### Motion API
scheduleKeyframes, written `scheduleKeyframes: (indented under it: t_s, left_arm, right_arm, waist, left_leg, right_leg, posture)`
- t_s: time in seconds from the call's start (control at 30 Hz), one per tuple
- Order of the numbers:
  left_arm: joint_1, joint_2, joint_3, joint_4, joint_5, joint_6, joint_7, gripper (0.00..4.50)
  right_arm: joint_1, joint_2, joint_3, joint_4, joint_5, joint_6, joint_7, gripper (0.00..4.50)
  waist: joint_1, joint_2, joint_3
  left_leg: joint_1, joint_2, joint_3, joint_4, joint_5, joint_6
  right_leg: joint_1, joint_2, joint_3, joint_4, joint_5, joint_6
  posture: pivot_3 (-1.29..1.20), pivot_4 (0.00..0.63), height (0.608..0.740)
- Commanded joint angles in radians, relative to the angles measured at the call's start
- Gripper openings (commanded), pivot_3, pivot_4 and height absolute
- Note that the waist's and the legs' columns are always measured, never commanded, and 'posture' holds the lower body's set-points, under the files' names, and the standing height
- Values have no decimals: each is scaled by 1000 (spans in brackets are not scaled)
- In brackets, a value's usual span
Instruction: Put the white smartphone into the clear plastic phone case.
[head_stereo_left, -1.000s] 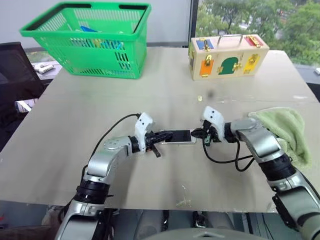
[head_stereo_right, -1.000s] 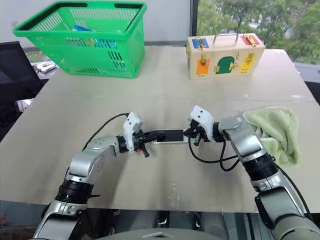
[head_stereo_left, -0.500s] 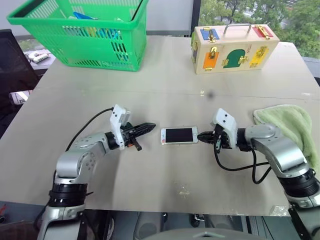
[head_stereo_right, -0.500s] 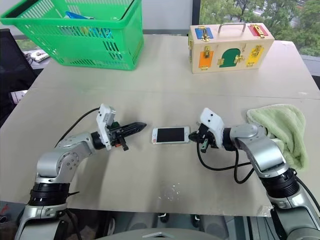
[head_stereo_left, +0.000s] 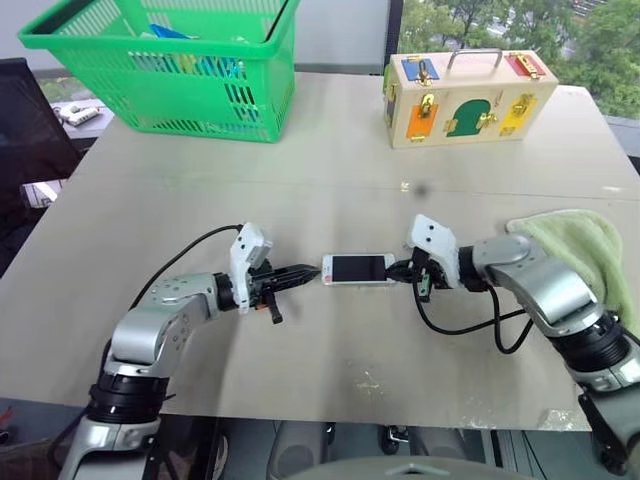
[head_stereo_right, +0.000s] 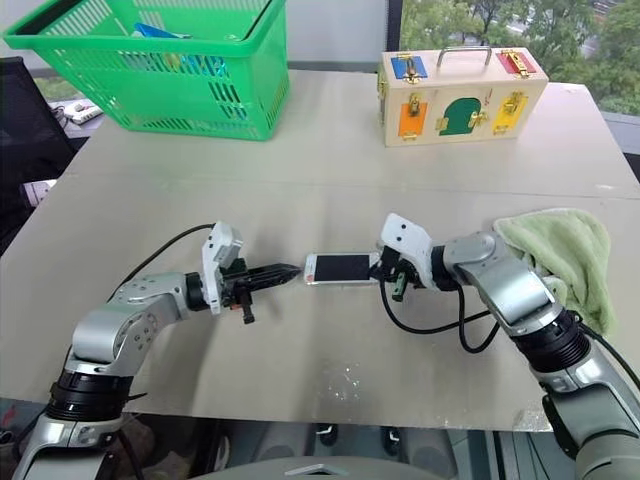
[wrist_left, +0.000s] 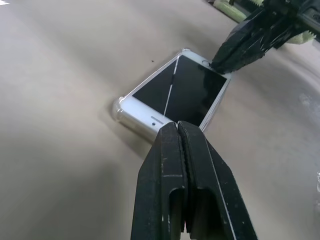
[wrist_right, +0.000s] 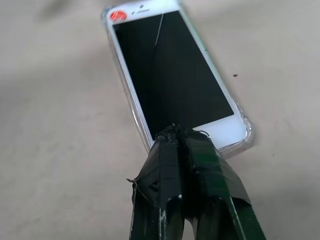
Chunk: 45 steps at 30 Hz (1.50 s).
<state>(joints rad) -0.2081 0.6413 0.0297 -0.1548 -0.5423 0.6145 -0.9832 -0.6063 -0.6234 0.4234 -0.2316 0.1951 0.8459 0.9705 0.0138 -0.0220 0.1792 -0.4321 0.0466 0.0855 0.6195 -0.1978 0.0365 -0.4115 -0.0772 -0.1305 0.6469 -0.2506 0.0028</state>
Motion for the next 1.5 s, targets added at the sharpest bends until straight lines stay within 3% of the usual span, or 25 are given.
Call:
scheduleKeyframes:
  t_s: [0.03, 0.4, 0.57, 0.83, 1.07, 1.1, 1.13, 1.2, 1.23, 1.43, 1.47, 1.5]
  left_arm:
    - [12, 5, 8, -42, -2, -24, -3, 0]
    - [34, 1, 24, -72, -15, -22, 21, 0]
    - [46, 0, 30, -77, -19, -25, 29, 0]
    - [67, -11, 59, -55, -14, -56, 47, 0]
    - [58, -68, 109, -38, -14, -124, 113, 0]
    - [48, -74, 120, -35, -25, -122, 121, 0]
    - [38, -82, 134, -35, -39, -119, 130, 245]
    - [23, -92, 155, -38, -63, -106, 139, 978]
    - [18, -93, 162, -39, -71, -101, 142, 1240]
    - [23, -84, 180, -76, -107, -73, 141, 3960]
    - [25, -81, 179, -84, -109, -68, 144, 4430]
    - [28, -76, 177, -92, -109, -67, 143, 4430]
  right_arm:
    - [3, -18, 131, 88, -39, 43, 55, 29]
    - [-86, 43, 358, 358, -186, -20, 183, 29]
    - [-82, 108, 360, 478, -244, -71, 194, 29]
    - [-31, 161, 101, 376, -158, -166, 135, 29]
    - [166, 219, -228, 82, 3, -292, -22, 29]
    - [192, 225, -270, 45, 26, -295, -46, 298]
    - [221, 225, -303, 4, 38, -301, -69, 596]
    - [270, 223, -348, -65, 64, -292, -106, 1640]
    - [291, 213, -361, -95, 68, -291, -115, 1883]
    - [419, 161, -471, -256, 118, -267, -183, 4500]
    - [443, 153, -490, -276, 118, -271, -199, 4500]
    - [466, 144, -508, -294, 122, -273, -210, 4500]
  waist:
    - [0, -1, -1]
    - [-1, -3, -22]
    - [-4, -3, -39]
    - [-10, 3, -45]
    - [0, 8, -33]
    - [0, 8, -28]
    - [-1, 9, -22]
    - [0, 8, -17]
    - [1, 7, -16]
    - [2, 6, -10]
    - [3, 6, -10]
    - [4, 6, -10]
  left_leg:
    - [0, 0, 0, 1, 0, 0]
    - [4, 3, -2, 13, -3, 4]
    - [19, 8, -2, 12, -7, -1]
    - [23, 9, -6, 11, -8, -3]
    - [5, 8, -1, 9, -8, -4]
    - [2, 9, -1, 10, -8, -4]
    - [0, 9, -1, 11, -7, -5]
    - [0, 9, 1, 13, -8, -4]
    - [0, 9, 1, 13, -8, -4]
    - [0, 8, 0, 15, -8, -3]
    - [0, 9, -1, 15, -8, -3]
    - [0, 9, -2, 15, -8, -3]
  right_leg:
    - [0, 0, 0, 1, 0, 0]
    - [2, -1, -1, 13, 0, -1]
    - [15, -1, -3, 11, -3, -5]
    - [15, -2, -4, 10, -3, -5]
    - [-3, -1, -3, 12, 1, -6]
    - [-6, 0, -3, 13, 3, -9]
    - [-8, 1, -4, 14, 3, -9]
    - [-7, 5, -3, 13, 1, -6]
    - [-7, 5, -3, 13, 1, -5]
    - [-7, 5, -3, 13, 1, -5]
    - [-7, 5, -3, 14, 1, -5]
    - [-6, 5, -3, 14, 1, -5]
  posture:
    - [0, 150, 740]
    - [0, 150, 740]
    - [0, 150, 740]
    - [0, 150, 740]
    - [0, 150, 740]
    - [0, 150, 740]
    - [0, 150, 740]
    - [0, 150, 740]
    - [0, 150, 740]
    - [0, 150, 740]
    - [0, 150, 740]
    - [0, 150, 740]
